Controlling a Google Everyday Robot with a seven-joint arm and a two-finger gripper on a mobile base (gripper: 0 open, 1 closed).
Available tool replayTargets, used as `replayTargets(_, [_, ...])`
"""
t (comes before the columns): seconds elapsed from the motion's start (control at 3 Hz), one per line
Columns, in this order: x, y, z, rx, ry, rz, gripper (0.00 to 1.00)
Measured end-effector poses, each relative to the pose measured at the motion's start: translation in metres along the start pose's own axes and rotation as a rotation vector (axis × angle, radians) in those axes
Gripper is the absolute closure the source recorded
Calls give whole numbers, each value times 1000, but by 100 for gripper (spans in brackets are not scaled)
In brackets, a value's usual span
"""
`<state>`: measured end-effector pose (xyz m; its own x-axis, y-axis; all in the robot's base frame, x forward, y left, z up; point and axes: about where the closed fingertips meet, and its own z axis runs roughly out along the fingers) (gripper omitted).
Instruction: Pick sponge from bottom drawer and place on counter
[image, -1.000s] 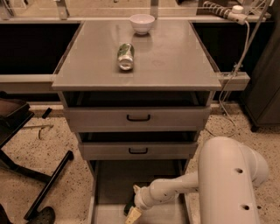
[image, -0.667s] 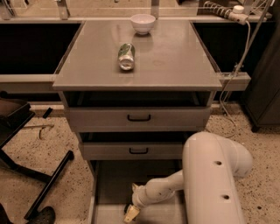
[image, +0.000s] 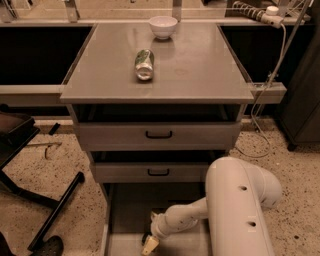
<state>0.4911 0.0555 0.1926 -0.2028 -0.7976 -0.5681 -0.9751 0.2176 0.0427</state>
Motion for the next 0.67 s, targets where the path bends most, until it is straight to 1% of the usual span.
replayTargets(0.33, [13,2,5,-23,-38,58,0])
replayTargets(0.67, [22,1,7,-37,-58,95,0])
